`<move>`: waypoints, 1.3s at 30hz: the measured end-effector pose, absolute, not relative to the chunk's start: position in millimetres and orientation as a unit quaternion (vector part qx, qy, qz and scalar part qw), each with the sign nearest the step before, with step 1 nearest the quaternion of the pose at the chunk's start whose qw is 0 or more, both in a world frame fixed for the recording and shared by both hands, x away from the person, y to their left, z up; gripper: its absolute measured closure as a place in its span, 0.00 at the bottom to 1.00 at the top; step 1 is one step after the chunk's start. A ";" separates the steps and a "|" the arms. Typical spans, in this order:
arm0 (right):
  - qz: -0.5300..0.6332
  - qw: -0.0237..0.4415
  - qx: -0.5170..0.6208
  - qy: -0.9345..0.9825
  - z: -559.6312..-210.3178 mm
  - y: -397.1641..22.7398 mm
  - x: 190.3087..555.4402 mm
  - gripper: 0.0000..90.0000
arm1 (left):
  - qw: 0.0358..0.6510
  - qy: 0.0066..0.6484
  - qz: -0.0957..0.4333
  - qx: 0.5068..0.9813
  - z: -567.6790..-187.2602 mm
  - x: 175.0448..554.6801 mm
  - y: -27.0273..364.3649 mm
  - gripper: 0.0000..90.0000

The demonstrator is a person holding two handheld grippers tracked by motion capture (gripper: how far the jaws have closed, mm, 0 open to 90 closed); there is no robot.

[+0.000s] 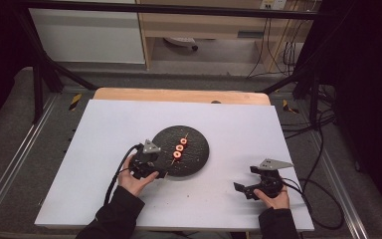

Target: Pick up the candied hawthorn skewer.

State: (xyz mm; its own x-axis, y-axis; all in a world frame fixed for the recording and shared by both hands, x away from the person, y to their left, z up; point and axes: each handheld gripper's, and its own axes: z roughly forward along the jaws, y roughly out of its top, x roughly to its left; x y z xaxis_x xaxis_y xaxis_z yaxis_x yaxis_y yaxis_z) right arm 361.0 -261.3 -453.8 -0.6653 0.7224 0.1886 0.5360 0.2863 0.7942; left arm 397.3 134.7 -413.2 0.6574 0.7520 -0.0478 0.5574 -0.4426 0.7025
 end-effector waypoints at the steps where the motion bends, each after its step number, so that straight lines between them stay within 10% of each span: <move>1: 0.446 0.103 0.396 0.796 -453.6 -261.4 361.1 0.01 | 0.355 0.393 0.134 0.838 -413.7 398.5 132.5 0.45; 19: 0.447 0.101 0.397 0.795 -453.2 -261.6 361.1 0.01 | 0.297 0.397 0.135 0.858 -421.4 407.5 99.7 0.86; 39: 0.450 0.099 0.397 0.794 -453.1 -261.6 361.1 0.01 | 0.279 0.431 0.138 0.847 -424.2 411.2 93.9 0.97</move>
